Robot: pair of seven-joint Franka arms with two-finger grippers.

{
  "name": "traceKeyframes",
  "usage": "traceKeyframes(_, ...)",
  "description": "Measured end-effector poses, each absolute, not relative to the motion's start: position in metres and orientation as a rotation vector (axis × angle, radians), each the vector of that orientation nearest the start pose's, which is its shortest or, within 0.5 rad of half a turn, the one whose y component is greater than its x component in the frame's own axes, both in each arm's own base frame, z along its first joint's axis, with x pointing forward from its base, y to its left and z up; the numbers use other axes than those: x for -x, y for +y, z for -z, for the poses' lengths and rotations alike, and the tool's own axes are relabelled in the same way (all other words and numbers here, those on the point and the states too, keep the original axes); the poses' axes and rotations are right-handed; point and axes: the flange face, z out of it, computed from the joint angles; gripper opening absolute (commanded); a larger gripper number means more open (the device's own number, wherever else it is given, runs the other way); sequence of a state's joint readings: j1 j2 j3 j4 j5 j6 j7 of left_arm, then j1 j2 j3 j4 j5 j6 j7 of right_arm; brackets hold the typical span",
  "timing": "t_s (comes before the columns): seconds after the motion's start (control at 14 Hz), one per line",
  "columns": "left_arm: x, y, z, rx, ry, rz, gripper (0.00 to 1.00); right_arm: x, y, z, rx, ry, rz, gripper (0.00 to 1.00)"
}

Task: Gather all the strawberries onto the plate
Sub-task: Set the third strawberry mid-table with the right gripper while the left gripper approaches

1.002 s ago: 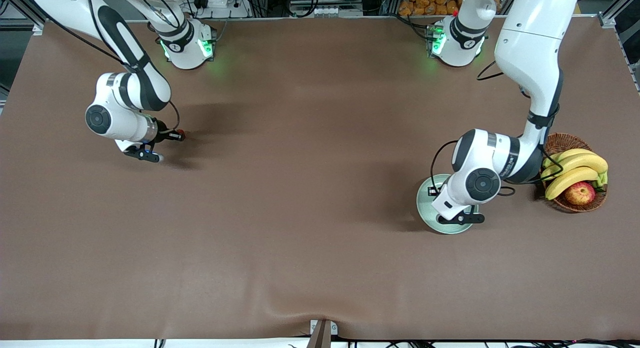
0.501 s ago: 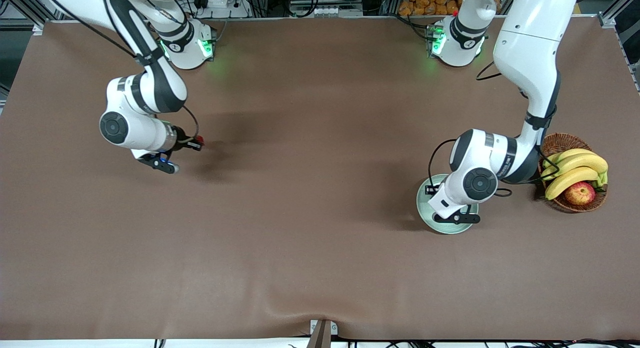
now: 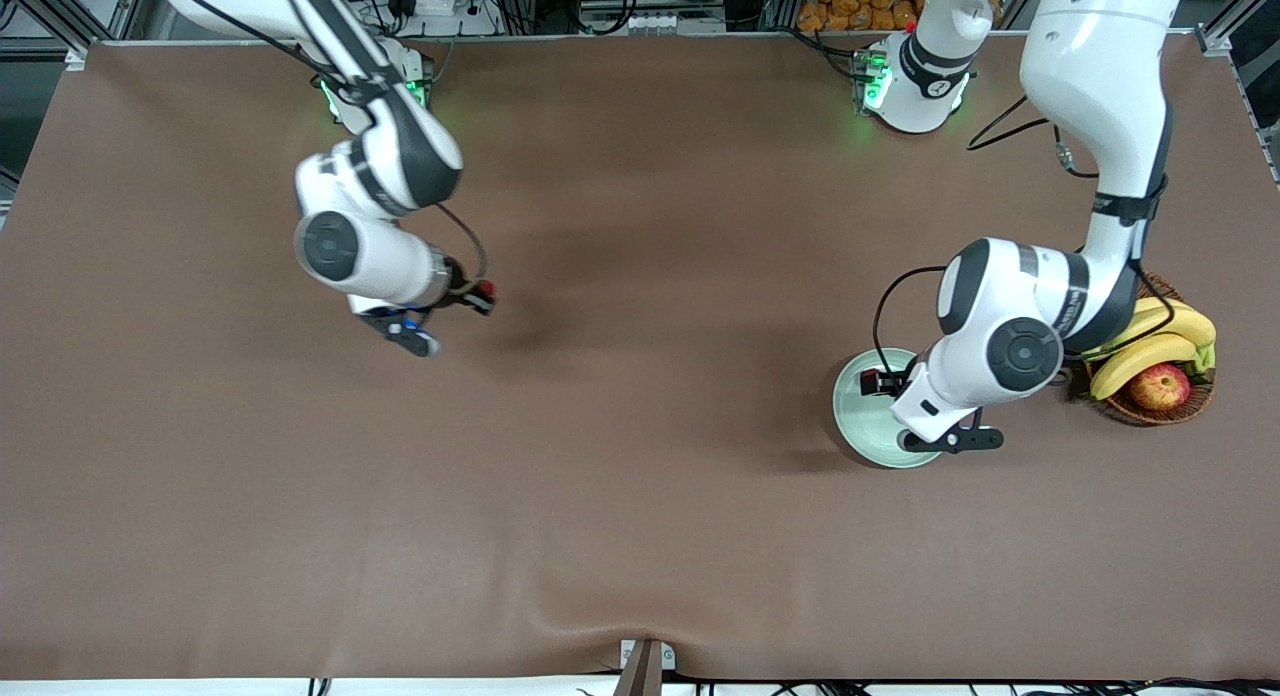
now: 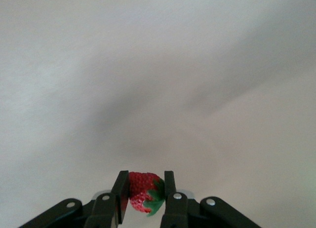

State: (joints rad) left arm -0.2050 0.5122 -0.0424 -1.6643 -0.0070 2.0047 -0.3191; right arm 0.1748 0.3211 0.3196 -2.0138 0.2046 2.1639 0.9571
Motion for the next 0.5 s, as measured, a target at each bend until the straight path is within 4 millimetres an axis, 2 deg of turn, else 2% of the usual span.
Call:
traceKeyframes(0.14,-0.644,-0.170,-0.318,3.122,-0.274,-0.274,1.00,-0.518,0.317,-0.284,2.850,0.949,-0.437,0.00)
traceKeyframes(0.29,-0.647,-0.187,-0.334,3.143,-0.445,-0.263,1.00,-0.525,0.347,-0.275,2.806,0.997,-0.414,0.00)
traceKeyframes(0.5,-0.646,-0.211,-0.346,3.132,-0.647,-0.262,1.00,-0.527,0.384,-0.251,2.743,1.049,-0.378,0.00)
